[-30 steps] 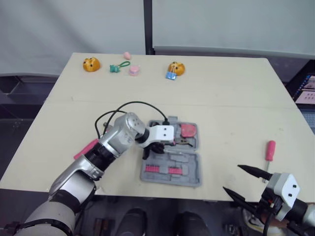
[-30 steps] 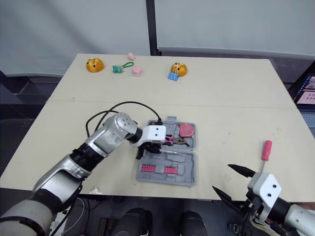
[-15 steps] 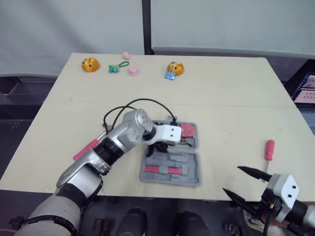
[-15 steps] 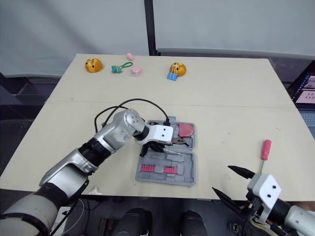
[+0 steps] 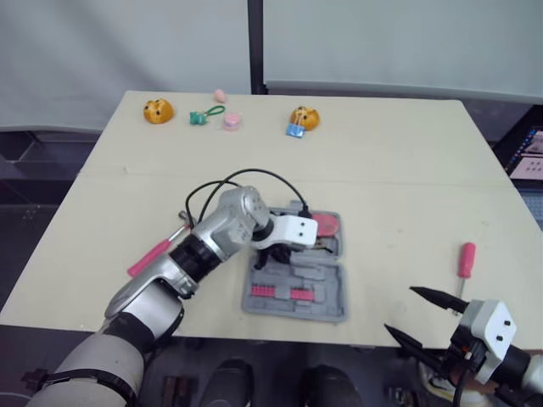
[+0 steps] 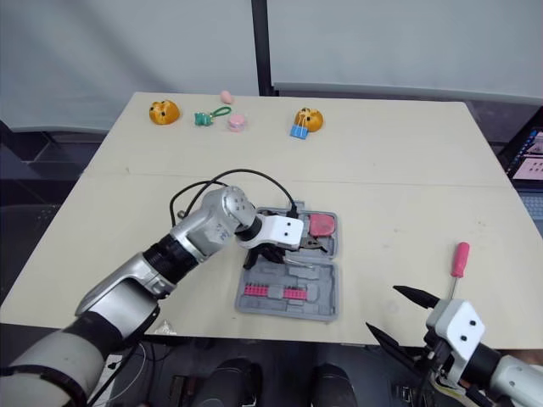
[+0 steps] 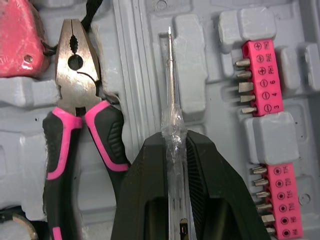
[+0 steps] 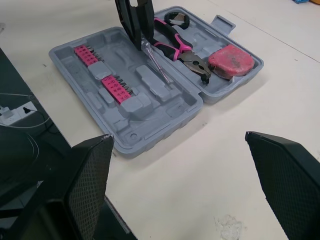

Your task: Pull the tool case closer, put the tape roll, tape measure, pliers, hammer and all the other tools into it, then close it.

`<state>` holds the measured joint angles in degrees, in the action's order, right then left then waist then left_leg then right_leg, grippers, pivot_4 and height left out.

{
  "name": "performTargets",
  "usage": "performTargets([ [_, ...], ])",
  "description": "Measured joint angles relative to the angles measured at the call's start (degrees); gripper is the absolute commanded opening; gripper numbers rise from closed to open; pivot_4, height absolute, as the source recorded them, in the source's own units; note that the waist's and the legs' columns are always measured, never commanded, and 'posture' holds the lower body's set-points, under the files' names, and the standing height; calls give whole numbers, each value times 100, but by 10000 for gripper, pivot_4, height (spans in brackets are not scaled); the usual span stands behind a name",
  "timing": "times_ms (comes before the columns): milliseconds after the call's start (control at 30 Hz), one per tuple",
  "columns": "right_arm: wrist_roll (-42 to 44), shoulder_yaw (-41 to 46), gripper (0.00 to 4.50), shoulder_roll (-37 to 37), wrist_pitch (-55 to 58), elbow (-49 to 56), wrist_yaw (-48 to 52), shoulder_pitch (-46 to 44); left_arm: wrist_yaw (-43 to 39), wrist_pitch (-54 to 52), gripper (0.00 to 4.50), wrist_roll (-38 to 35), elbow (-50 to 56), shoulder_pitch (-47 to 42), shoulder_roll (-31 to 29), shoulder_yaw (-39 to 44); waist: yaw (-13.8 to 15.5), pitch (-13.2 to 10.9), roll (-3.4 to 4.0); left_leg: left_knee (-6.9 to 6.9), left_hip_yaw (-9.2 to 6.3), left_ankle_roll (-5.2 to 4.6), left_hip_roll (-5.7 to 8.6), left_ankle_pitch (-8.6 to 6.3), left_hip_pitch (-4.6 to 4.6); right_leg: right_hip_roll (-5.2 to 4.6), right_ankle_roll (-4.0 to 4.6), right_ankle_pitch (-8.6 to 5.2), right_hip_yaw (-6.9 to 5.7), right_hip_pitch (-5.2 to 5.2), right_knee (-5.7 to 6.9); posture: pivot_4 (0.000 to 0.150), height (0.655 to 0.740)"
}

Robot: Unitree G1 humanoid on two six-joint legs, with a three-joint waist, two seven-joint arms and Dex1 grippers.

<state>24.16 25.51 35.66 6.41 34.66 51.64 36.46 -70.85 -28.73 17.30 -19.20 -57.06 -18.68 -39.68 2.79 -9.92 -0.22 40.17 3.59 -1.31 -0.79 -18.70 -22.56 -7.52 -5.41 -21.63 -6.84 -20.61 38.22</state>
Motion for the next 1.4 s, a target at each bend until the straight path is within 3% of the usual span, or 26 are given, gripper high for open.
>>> performTargets([
  [867,3,2,45000,0,121,100,-71,-6,78,-122,303,104,-325,-7,248,35,-1,0,0,1,0,0,0,0,1,-1,0,0,0,0,5,1500,6677],
  [1000,2,2,45000,0,121,100,-71,-12,9,-204,18294,96,-310,-12,247,40,-2,0,0,1,0,0,0,0,1,-1,0,0,0,0,6,1500,6677],
  [1167,2,2,45000,3,122,100,-71,-55,-197,-675,44442,81,-11,-9,144,38,-6,0,0,2,0,0,0,0,0,-1,0,0,1,-2,8,1500,6677],
  [1400,2,2,45000,20,123,93,-70,-181,-556,-1655,44442,-202,1045,-29,-252,284,-14,0,0,2,-1,1,-1,1,0,0,1,-1,1,-1,9,1500,6677],
])
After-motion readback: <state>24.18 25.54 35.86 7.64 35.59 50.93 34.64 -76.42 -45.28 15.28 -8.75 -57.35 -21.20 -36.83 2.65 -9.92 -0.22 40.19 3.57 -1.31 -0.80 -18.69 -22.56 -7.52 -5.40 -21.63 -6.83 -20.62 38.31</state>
